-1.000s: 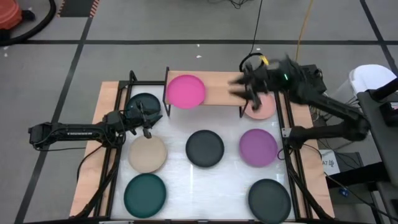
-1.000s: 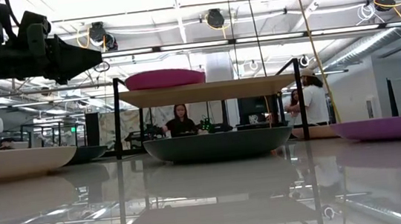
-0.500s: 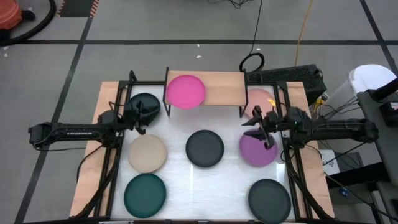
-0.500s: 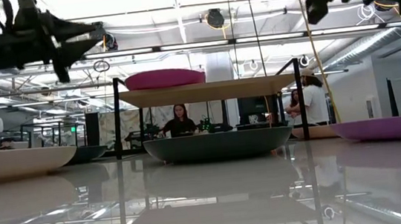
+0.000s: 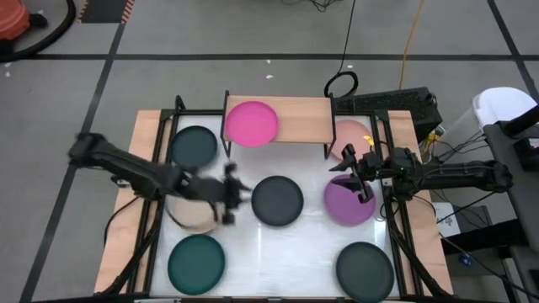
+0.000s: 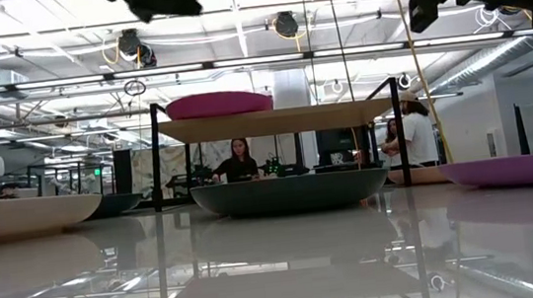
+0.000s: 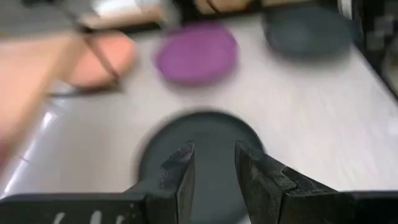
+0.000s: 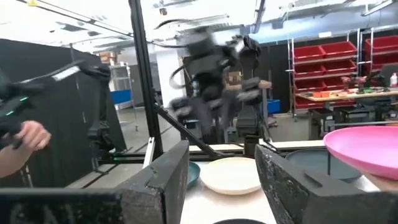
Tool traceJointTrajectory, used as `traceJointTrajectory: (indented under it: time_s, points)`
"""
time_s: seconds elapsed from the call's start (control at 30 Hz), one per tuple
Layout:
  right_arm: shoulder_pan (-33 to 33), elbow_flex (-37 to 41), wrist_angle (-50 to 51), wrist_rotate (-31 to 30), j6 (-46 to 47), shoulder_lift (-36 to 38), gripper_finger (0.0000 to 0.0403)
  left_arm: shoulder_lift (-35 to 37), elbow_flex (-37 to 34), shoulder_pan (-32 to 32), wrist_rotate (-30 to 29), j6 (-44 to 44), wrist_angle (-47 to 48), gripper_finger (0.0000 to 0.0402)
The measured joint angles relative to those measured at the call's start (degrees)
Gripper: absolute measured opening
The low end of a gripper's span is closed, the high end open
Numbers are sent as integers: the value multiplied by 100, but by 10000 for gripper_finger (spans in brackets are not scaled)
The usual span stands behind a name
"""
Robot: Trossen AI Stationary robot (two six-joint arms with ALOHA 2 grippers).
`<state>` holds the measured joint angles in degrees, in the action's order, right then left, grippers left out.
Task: Place and stack plates onto a shelf
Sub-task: Stack the center black plate on top of the pink plate on the shelf
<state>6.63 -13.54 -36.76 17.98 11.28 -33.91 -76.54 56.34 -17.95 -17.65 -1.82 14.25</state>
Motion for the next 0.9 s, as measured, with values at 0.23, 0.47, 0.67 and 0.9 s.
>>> traceJointTrajectory:
  time_s: [0.23, 0.47, 0.67, 0.9]
  points:
    - [0, 0, 150, 22, 156, 0, 165, -2251, 1562, -450, -334, 2, 991, 118]
    - [0, -2, 295, 26, 155, -1, 165, -3456, 2249, -469, -343, -24, 1478, 118]
    - [0, -2, 276, 22, 136, -2, 165, -3747, 2273, -458, -339, -316, 1606, 118]
    - [0, -2, 276, 17, 112, -2, 165, -3747, 2273, -539, -337, -439, 1624, 118]
